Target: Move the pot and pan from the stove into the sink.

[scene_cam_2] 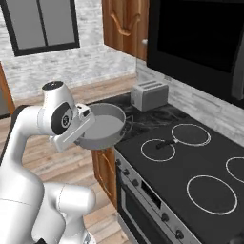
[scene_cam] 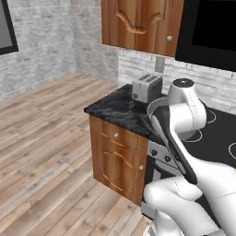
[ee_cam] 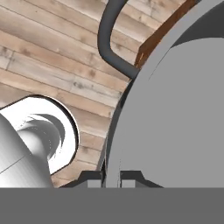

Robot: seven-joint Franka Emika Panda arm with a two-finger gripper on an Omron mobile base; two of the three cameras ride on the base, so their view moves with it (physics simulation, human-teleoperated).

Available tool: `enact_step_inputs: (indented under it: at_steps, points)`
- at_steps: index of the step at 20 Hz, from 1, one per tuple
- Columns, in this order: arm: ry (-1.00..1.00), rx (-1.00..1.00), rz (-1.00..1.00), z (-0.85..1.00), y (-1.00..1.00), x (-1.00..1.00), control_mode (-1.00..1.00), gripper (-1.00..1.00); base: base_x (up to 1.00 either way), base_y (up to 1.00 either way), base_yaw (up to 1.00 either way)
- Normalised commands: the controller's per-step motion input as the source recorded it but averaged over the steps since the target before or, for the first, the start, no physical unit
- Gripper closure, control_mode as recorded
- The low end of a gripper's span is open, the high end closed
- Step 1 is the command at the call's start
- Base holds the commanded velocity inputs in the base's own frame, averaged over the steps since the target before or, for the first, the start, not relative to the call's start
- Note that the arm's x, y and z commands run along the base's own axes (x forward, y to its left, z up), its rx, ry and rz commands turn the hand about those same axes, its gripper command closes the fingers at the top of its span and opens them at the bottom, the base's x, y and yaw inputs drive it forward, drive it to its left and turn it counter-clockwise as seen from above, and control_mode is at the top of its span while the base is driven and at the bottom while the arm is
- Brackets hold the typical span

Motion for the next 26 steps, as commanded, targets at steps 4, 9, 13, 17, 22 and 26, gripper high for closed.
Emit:
enact_step_inputs:
  at_steps: [4,9,13,17,22,26]
  points:
    - [0.00,0.00,0.00,0.00,0.00,0.00,1.00,1.00,-0.05,-0.03,0.50]
    - [0.00,0.00,0.00,0.00,0.00,0.00,1.00,1.00,-0.02,0.00,0.50]
    - [0.00,0.00,0.00,0.00,0.00,0.00,1.00,1.00,-0.04,-0.03,0.50]
    - [0.00,0.00,0.00,0.00,0.00,0.00,1.00,1.00,-0.07,-0.07,0.48]
    - [0.00,0.00,0.00,0.00,0.00,0.00,1.00,1.00,-0.12,-0.10,0.34]
    - [0.00,0.00,0.00,0.00,0.00,0.00,1.00,1.00,0.02,0.00,0.00]
